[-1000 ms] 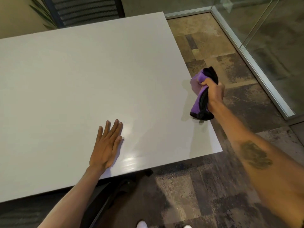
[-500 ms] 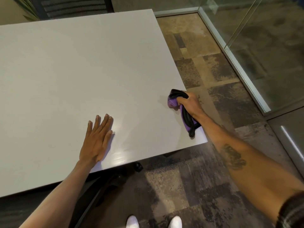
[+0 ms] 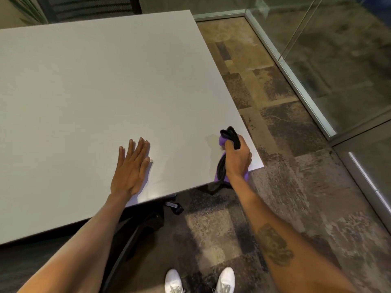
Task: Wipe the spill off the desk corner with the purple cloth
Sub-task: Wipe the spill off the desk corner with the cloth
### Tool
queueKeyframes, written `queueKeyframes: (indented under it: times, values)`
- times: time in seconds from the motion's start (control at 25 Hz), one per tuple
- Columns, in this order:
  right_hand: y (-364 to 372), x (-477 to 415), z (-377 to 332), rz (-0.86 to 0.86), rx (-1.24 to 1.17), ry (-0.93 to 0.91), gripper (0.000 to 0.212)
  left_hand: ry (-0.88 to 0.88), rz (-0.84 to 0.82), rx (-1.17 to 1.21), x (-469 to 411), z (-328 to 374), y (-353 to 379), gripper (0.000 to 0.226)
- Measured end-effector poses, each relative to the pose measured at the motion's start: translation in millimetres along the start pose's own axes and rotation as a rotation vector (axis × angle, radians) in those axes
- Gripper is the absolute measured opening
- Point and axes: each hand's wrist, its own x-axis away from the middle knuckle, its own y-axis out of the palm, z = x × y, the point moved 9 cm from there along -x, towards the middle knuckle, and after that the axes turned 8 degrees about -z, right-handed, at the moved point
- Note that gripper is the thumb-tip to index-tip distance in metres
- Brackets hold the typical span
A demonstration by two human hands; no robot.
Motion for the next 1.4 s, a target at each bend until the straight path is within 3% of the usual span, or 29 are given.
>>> queueKeyframes:
  times: [0.16,0.36,0.48,0.64,0.88,1.08,1.24,1.4]
  values:
    - [2.7,14.1,-8.0,0.293,-0.138,0.058,0.033,0.007,0.004,0.009,-2.8,-2.6,2.6,0.062]
    - [19.1,-22.4,-23.5,0.285,-0.123,0.05,0.034,0.016,0.022,0.075,-4.0,-7.7,5.6,0.062]
    - [33.6,-47.7,-36.0,0.152,-0.057,-0.002,0.033,0.011,0.05,0.088,-6.5,-9.0,4.7,0.062]
    - [65.1,-59.2,-49.6,-0.174,0.06,-0.114,0.024,-0.004,0.064,0.084,-8.5,-12.7,6.0,0.056]
    - [105.7,-2.7,-58.4,-0.472,0.108,-0.226,0.031,0.029,0.07,0.145,-4.2,-7.9,-0.2,0.057]
    - [130.8,59.4,-54.7,-0.64,0.126,-0.254,0.029,0.034,0.033,0.485,-0.2,-10.4,-9.3,0.055]
    - [144.6,115.7,-50.5,-0.734,0.07,-0.256,0.023,-0.061,0.022,0.713,15.3,-6.4,-21.6,0.055]
    - [154.5,163.2,-42.7,-0.865,-0.029,-0.156,0.017,-0.106,-0.035,0.747,40.8,3.0,-39.0,0.056]
